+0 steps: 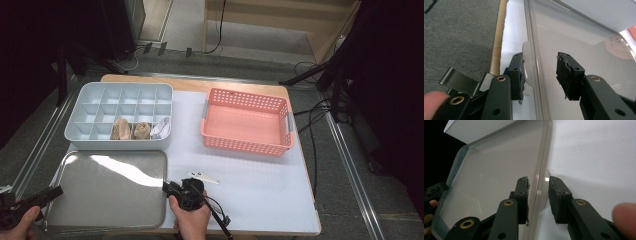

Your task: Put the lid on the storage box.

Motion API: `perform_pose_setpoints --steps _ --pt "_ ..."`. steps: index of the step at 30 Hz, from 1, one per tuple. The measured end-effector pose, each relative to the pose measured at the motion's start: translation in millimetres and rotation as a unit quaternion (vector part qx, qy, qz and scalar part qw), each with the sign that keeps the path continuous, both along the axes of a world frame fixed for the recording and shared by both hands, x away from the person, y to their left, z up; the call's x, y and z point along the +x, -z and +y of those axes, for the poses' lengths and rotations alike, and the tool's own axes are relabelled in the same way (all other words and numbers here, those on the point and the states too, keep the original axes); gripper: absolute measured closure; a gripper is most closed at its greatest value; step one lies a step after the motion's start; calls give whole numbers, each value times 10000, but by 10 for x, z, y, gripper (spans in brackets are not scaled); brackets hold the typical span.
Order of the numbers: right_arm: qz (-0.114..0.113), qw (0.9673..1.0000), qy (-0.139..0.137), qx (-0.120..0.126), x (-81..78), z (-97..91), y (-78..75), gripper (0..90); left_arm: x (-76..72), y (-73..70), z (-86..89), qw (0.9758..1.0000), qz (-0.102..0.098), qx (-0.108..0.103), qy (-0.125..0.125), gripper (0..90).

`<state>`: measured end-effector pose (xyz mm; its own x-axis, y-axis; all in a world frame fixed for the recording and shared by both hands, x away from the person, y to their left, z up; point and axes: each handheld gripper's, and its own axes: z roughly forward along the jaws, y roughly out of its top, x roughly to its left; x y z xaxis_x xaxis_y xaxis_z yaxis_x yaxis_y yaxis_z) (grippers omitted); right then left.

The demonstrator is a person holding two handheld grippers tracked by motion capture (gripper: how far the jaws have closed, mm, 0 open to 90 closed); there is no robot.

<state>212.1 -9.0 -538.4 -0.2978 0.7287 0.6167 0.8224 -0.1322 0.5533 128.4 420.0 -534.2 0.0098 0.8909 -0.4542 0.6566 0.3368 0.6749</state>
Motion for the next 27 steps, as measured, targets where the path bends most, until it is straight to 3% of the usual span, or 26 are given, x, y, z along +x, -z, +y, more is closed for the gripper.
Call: perform_pose_setpoints --steps 6,8,9,10,13,16,27 --pt "77 9999 132 44 0 12 0 704 11 -18 -27 9999 49 134 25 586" --pt "225 9995 100 190 19 -8 4 710 12 -13 -32 9999 24 114 96 585" --pt "451 9982 6 390 35 -13 15 702 11 -15 -34 9999 24 123 112 586" --pt "463 9979 -17 450 34 -16 20 704 11 -15 -34 9998 30 136 128 584" --pt "279 9988 -10 394 12 -13 10 712 4 -15 -25 9999 16 77 138 587" --pt "158 9989 14 436 -6 -36 -3 721 -19 -12 4 9998 -63 -119 131 618" --pt "-277 9989 -11 384 -57 -122 -153 725 -83 -172 -57 9987 -454 -199 148 671"
